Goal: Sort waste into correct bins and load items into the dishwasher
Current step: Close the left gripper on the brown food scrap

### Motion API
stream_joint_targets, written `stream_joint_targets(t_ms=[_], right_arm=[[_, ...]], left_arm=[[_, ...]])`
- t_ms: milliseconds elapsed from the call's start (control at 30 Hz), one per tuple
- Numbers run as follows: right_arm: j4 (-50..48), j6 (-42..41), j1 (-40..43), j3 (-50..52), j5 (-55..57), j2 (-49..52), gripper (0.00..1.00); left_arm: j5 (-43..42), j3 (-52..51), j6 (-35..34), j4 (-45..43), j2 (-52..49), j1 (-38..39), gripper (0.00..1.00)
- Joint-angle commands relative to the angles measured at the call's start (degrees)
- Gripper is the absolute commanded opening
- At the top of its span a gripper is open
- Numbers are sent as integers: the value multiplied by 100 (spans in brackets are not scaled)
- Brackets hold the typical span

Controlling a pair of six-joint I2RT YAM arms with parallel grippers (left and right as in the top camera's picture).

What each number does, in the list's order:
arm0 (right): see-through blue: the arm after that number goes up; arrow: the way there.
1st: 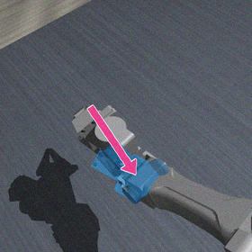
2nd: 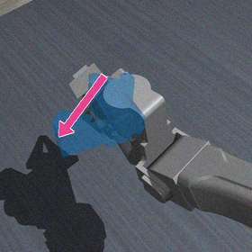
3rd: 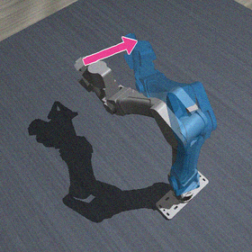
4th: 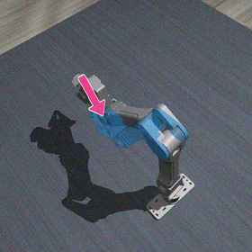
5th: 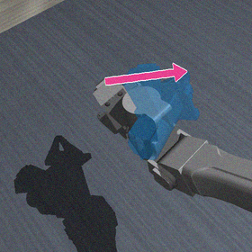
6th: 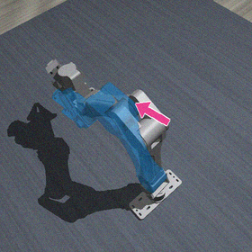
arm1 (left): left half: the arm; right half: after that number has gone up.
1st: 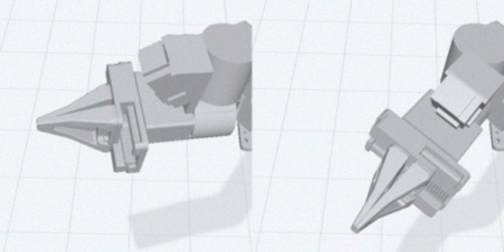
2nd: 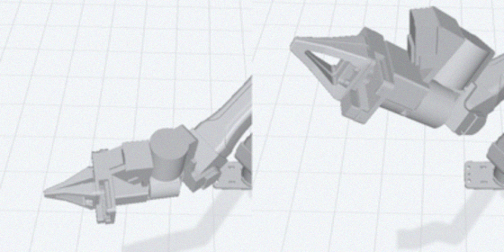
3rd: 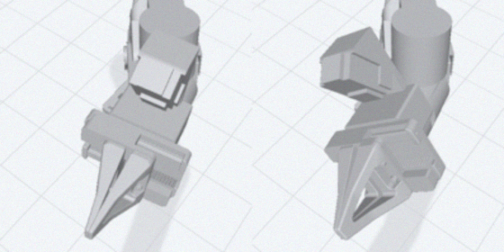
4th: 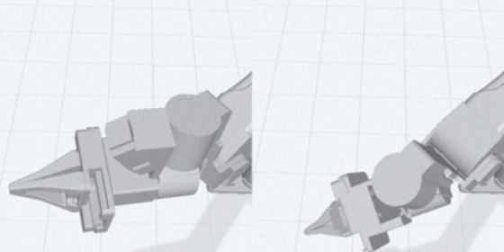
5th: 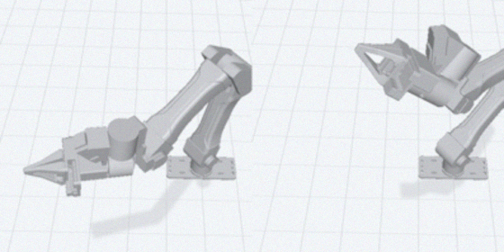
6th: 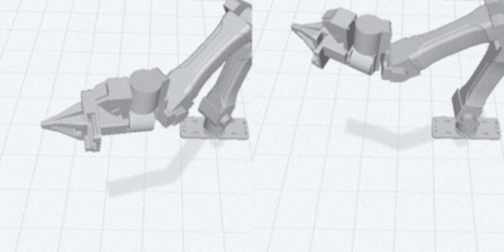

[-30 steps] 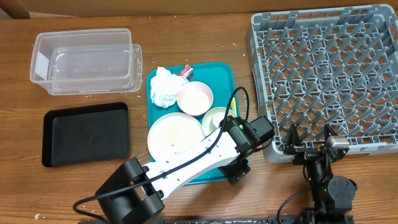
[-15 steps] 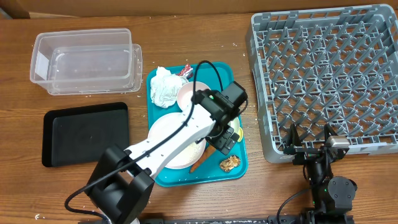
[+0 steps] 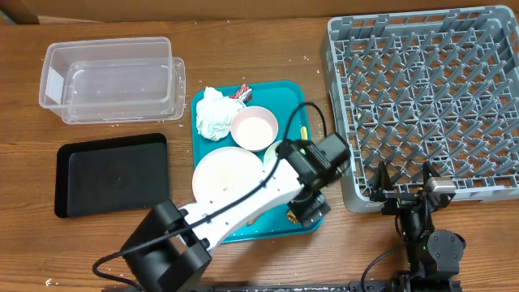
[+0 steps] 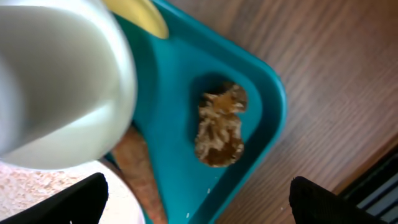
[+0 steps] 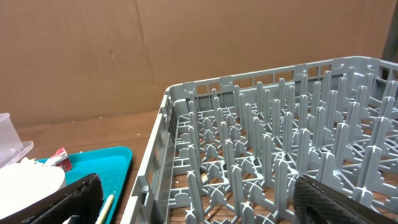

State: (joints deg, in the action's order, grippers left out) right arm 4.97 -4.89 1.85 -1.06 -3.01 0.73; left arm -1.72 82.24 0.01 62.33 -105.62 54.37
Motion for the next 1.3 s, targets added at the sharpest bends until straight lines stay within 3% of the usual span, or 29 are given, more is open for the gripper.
stream_joint_targets(t_ms=[0,367,1000,1267], right_arm=[[-37,22,4,59,-11,-57,100],[-35,22,4,59,-11,-57,100],[-37,22,4,59,-11,-57,100],[-37,22,4,59,-11,-57,100]], left_arm=[[-138,-15,92,52,-313,140,93],[-76,-15,83,509,-1196,297,97],[-85,131,66,214,-1202,297,100],[-87,501,-26,151,-1202,297,89]])
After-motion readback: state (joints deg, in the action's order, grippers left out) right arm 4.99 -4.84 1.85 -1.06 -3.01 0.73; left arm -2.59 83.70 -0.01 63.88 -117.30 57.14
